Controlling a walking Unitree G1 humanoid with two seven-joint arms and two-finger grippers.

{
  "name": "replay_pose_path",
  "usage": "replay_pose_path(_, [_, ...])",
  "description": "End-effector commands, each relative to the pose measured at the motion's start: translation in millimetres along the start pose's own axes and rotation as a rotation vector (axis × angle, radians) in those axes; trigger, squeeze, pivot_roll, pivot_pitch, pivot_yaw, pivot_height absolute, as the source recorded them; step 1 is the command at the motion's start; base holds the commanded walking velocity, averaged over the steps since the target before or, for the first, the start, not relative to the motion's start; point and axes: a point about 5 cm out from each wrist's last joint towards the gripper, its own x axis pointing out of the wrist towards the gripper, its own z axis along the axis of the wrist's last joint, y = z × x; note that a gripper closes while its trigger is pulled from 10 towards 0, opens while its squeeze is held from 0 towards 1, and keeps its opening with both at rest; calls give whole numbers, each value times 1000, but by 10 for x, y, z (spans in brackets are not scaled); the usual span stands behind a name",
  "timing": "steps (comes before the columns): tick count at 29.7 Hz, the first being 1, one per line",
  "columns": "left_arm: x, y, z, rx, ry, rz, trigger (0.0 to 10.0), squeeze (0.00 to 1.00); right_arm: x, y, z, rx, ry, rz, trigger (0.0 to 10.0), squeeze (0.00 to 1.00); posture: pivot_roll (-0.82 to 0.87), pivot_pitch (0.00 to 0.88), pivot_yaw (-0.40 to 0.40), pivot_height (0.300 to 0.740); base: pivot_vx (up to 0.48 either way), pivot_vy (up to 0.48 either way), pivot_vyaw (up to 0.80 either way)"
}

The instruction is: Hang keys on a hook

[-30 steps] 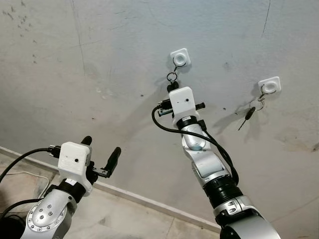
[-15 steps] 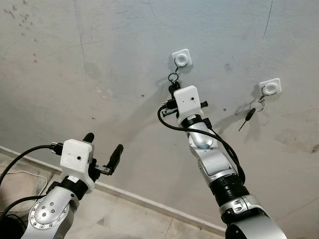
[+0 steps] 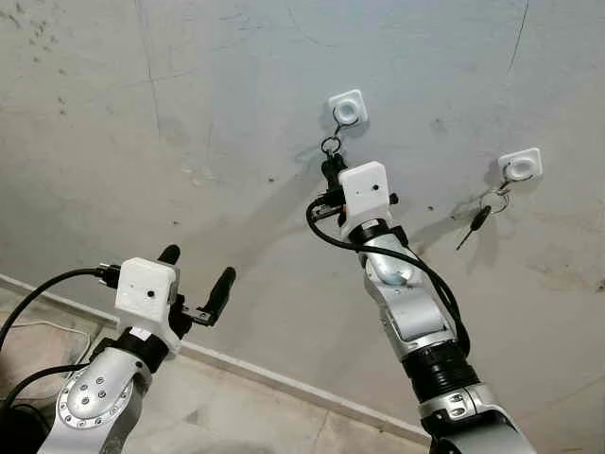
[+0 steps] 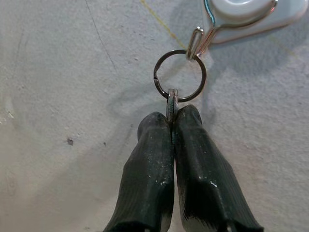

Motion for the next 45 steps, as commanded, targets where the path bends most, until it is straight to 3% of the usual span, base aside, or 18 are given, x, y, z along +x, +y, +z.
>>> replay_pose_path(1, [35, -35, -4, -3, -3, -12, 10000, 0, -54, 10, -123, 4, 65, 4, 10000, 0, 308, 70, -160, 740, 0, 0, 0])
replay_pose_path(2, [57, -37, 6, -3, -9, -13, 10000, 0, -55, 34, -130, 23, 69, -3, 9216, 0, 302, 69, -160, 740, 0, 0, 0])
replay_pose_path(3, [64, -39, 8, -4, -10, -13, 10000, 0, -54, 42, -128, 30, 68, -4, 9216, 0, 302, 69, -160, 740, 0, 0, 0])
replay_pose_path(4, [74, -45, 10, -5, -12, -15, 10000, 0, -50, 62, -123, 43, 69, -6, 0, 0, 302, 68, -160, 740, 0, 0, 0])
replay_pose_path(5, [76, -48, 11, -6, -13, -15, 10000, 0, -48, 69, -120, 49, 70, -7, 0, 0, 302, 68, -160, 740, 0, 0, 0])
replay_pose_path(7, [79, -58, 13, -8, -15, -18, 10000, 0, -39, 85, -112, 54, 70, -12, 3137, 0, 301, 69, -159, 740, 0, 0, 0])
replay_pose_path(8, [79, -58, 13, -8, -15, -18, 10000, 0, -39, 85, -112, 54, 70, -12, 3137, 0, 301, 69, -159, 740, 0, 0, 0])
replay_pose_path(9, [82, -63, 12, -8, -16, -20, 10000, 0, -34, 104, -103, 50, 69, -11, 10000, 0, 301, 69, -159, 740, 0, 0, 0])
replay_pose_path(11, [83, -70, 13, -9, -16, -22, 10000, 0, -25, 120, -92, 50, 67, -16, 10000, 0, 301, 71, -158, 740, 0, 0, 0])
replay_pose_path(12, [89, -73, 12, -10, -16, -24, 10000, 0, -2, 142, -80, 59, 67, -21, 8902, 0, 301, 71, -158, 740, 0, 0, 0])
replay_pose_path(13, [94, -73, 13, -10, -17, -25, 10000, 0, 14, 158, -66, 64, 64, -21, 10000, 0, 299, 71, -158, 740, 0, 0, 0])
replay_pose_path(24, [146, -88, 24, -10, -28, -37, 10000, 0, 98, 204, 27, 39, 29, -37, 10000, 0, 300, 67, -158, 740, 0, 0, 0])
replay_pose_path(25, [146, -89, 24, -10, -28, -38, 10000, 0, 98, 204, 26, 40, 30, -39, 10000, 851, 300, 67, -158, 740, 0, 0, 0])
replay_pose_path(26, [147, -90, 25, -10, -28, -38, 10000, 0, 97, 205, 23, 43, 33, -41, 10000, 851, 300, 67, -158, 740, 0, 0, 0])
replay_pose_path(27, [147, -94, 25, -10, -28, -39, 10000, 0, 92, 216, 11, 60, 39, -31, 10000, 1000, 300, 65, -158, 740, 0, 0, 0])
replay_pose_path(31, [151, -102, 26, -12, -30, -44, 10000, 0, 79, 217, -10, 66, 50, -42, 10000, 996, 299, 63, -157, 740, 0, 0, 0])
replay_pose_path(32, [154, -104, 26, -12, -31, -46, 10000, 0, 80, 220, -19, 75, 55, -41, 10000, 0, 299, 64, -157, 740, 0, 0, 0])
replay_pose_path(45, [165, -112, 31, -13, -33, -50, 10000, 0, 96, 225, -6, 84, 48, -42, 10000, 0, 299, 67, -155, 740, 0, 0, 0])
